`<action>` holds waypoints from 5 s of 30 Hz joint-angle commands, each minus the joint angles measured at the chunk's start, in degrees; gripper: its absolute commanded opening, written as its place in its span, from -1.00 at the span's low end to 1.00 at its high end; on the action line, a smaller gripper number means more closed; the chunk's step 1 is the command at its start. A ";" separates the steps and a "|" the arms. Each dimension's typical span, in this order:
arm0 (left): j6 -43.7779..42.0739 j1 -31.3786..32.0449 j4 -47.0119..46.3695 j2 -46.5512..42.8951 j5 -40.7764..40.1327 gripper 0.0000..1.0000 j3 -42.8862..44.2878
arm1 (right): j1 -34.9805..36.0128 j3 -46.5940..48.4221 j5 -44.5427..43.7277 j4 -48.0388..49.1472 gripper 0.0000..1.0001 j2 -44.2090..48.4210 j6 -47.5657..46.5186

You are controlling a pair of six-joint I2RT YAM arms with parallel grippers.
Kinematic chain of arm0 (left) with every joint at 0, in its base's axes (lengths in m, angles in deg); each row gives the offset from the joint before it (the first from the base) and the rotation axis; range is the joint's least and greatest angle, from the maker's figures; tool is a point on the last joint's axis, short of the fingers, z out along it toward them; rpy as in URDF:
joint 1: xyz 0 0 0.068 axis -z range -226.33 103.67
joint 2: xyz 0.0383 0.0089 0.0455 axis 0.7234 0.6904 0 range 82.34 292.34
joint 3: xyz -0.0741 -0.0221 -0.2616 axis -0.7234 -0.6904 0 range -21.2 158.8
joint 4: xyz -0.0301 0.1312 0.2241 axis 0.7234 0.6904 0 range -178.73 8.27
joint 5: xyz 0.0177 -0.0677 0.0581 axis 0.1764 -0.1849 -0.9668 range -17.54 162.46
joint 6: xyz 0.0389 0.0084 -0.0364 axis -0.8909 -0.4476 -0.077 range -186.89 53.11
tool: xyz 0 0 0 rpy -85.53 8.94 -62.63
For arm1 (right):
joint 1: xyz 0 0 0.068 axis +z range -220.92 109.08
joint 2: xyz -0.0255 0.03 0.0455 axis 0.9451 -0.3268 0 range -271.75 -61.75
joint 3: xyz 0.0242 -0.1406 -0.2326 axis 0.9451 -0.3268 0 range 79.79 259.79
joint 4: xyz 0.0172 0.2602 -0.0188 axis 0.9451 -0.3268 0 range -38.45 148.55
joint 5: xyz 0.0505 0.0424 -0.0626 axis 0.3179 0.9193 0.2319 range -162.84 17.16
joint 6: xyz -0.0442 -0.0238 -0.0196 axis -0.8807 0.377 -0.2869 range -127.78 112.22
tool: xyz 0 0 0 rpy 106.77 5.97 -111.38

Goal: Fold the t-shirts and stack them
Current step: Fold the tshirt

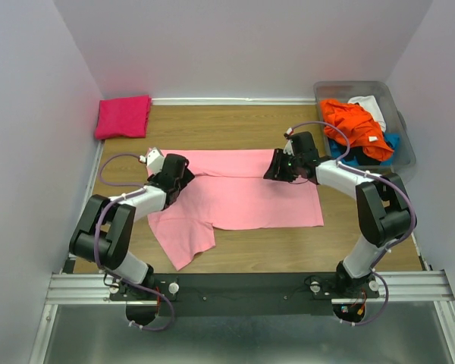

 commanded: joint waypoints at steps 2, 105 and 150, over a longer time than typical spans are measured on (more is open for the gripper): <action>-2.95 -1.62 -2.43 2.53 -5.36 0.60 4.18 | -0.12 -0.14 -1.38 -0.99 -0.06 0.74 -0.79; -1.47 0.58 26.40 0.78 20.04 -0.94 15.36 | -0.12 0.65 -1.03 -2.49 -0.06 0.74 -4.66; -25.89 -21.22 -1.46 -13.55 28.83 0.69 -6.80 | 15.35 14.35 20.32 28.27 -0.22 -24.65 24.78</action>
